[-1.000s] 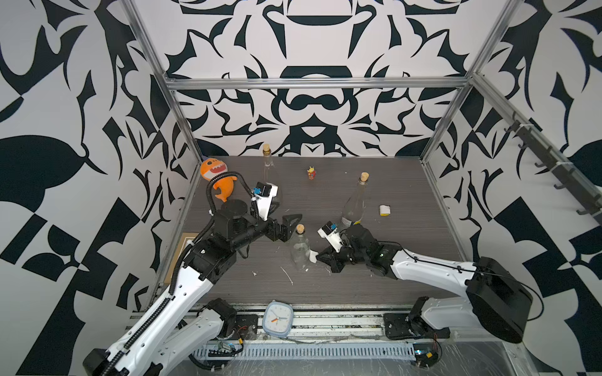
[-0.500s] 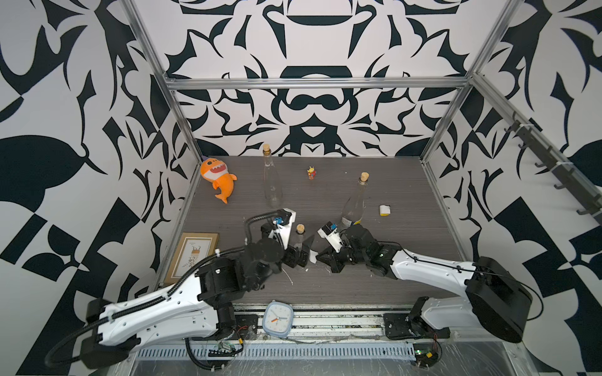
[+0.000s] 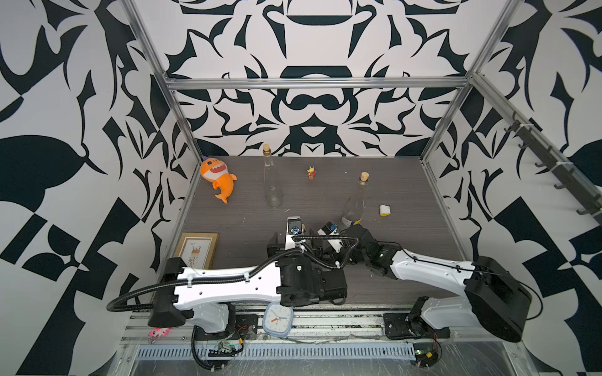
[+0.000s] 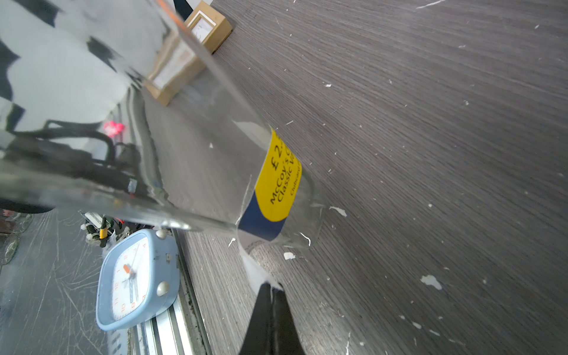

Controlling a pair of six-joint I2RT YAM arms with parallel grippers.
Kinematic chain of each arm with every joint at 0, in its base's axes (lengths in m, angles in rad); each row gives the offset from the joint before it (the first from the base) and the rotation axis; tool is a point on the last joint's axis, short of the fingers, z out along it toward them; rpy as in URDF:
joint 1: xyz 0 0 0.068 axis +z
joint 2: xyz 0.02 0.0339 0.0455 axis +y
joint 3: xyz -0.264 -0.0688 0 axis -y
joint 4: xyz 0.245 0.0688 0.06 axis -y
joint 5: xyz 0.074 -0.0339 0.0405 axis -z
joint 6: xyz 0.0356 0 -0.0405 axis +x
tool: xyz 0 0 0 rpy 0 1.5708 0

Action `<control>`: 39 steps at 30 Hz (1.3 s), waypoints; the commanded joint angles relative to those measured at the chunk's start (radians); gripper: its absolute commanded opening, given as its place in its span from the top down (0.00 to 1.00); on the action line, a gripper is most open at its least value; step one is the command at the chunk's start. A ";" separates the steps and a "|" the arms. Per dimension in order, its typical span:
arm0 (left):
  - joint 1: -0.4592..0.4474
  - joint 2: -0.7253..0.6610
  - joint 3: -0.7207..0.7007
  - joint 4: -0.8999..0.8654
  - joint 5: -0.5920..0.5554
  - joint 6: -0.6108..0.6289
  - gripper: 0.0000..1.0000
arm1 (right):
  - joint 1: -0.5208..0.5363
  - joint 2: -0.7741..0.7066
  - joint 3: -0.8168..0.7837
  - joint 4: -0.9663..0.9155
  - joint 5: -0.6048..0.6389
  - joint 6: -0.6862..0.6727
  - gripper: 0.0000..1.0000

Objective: Remove the label from the bottle
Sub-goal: Tear open the label from the bottle.

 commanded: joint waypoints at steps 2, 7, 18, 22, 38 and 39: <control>-0.001 -0.021 -0.022 -0.359 -0.071 -0.338 0.01 | -0.003 -0.005 -0.007 0.021 -0.015 -0.015 1.00; -0.001 -0.027 -0.063 -0.357 -0.116 -0.379 0.01 | -0.003 0.000 -0.011 0.024 -0.019 -0.015 1.00; -0.036 -0.046 -0.098 -0.333 -0.184 -0.406 0.01 | -0.003 0.016 0.003 0.028 -0.025 -0.012 1.00; -0.065 0.000 -0.054 -0.364 -0.199 -0.419 0.01 | -0.002 0.031 0.010 0.031 -0.032 -0.011 1.00; -0.193 -0.185 -0.026 -0.222 -0.081 -0.013 0.01 | -0.002 0.045 -0.001 0.052 -0.026 -0.003 1.00; -0.195 -0.208 -0.031 -0.120 -0.064 0.117 0.01 | -0.002 0.045 -0.002 0.051 -0.025 -0.004 1.00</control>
